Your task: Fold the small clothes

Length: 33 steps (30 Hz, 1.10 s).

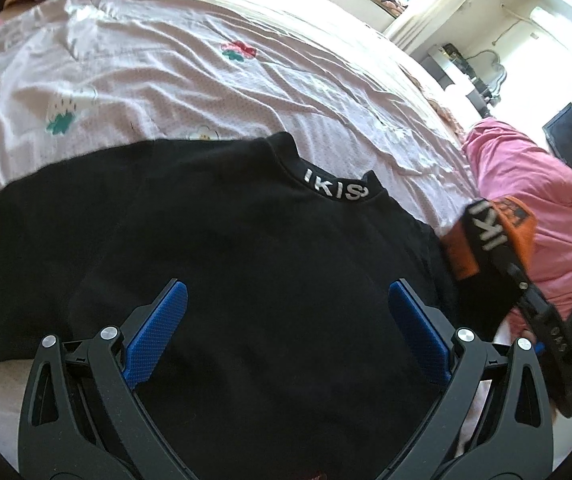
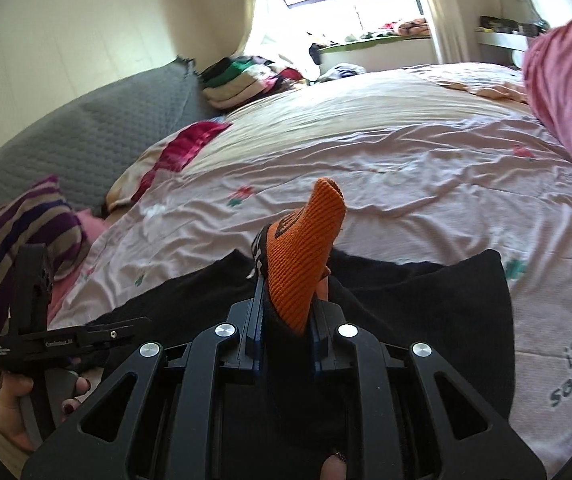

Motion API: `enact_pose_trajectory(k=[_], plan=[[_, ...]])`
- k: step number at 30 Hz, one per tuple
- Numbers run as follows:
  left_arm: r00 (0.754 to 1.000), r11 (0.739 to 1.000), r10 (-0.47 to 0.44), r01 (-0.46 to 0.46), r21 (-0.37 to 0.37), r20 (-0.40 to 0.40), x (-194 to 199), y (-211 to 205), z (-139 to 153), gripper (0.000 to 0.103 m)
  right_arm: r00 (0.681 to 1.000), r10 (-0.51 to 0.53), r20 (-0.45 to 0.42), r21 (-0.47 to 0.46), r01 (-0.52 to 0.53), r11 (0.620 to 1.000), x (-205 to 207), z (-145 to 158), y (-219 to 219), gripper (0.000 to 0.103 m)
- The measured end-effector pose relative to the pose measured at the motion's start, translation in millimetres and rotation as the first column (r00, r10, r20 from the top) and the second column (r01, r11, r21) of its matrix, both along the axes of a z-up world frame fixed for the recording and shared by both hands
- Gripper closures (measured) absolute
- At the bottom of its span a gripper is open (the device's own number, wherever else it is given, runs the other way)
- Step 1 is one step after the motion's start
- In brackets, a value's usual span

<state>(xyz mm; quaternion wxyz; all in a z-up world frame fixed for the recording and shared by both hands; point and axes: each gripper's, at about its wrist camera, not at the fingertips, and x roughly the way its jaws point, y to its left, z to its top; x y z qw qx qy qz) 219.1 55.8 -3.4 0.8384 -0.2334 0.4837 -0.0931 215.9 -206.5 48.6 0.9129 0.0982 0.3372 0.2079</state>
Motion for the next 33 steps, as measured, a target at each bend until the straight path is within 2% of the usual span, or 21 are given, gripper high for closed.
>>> enact_pose_trajectory(k=[3,9,11,15,18,21,25,26,27,29,33], plan=[[1.000,0.999,0.005,-0.005,-0.044,-0.008,-2,4,-7,0.008,1.000,0.028,-0.010,-0.001,-0.028,1.000,0,-7,10,0.084],[1.000,0.995,0.014,-0.016,-0.102,-0.020,-3,4,-19,0.010,0.997,0.072,-0.020,0.008,-0.072,0.997,-2,-14,18,0.071],[1.000,0.994,0.004,-0.007,-0.112,-0.023,-3,-1,-22,0.014,0.997,0.069,-0.016,-0.005,-0.069,0.998,-2,-12,17,0.071],[0.999,0.988,-0.040,0.034,-0.149,-0.036,0,-15,-28,0.030,0.998,0.051,-0.037,-0.003,-0.051,0.999,1,-13,7,0.068],[0.997,0.976,-0.054,0.042,-0.213,-0.049,4,-22,-34,0.032,0.998,0.035,-0.049,-0.027,-0.036,0.999,2,-16,0,0.066],[0.998,0.964,-0.022,0.006,-0.265,-0.055,5,-19,-37,0.032,0.998,0.019,-0.062,-0.044,-0.022,0.999,3,-18,-7,0.063],[0.995,0.972,-0.017,-0.005,-0.234,-0.095,13,-24,-49,0.033,0.998,-0.001,-0.064,-0.052,-0.003,0.999,3,-17,-18,0.060],[0.995,0.974,-0.019,-0.004,-0.226,-0.100,14,-26,-52,0.037,0.998,-0.006,-0.066,-0.054,0.002,0.999,4,-17,-21,0.060],[0.995,0.977,-0.019,-0.002,-0.215,-0.094,15,-28,-52,0.053,0.998,-0.016,-0.067,-0.054,0.013,0.998,5,-16,-25,0.060],[0.996,0.981,-0.021,0.004,-0.194,-0.087,17,-32,-51,0.091,0.997,-0.039,-0.068,-0.053,0.035,0.998,6,-13,-35,0.060],[0.999,0.986,-0.033,0.029,-0.162,-0.018,17,-32,-34,0.098,0.993,-0.103,-0.062,-0.066,0.099,0.993,10,-8,-58,0.060]])
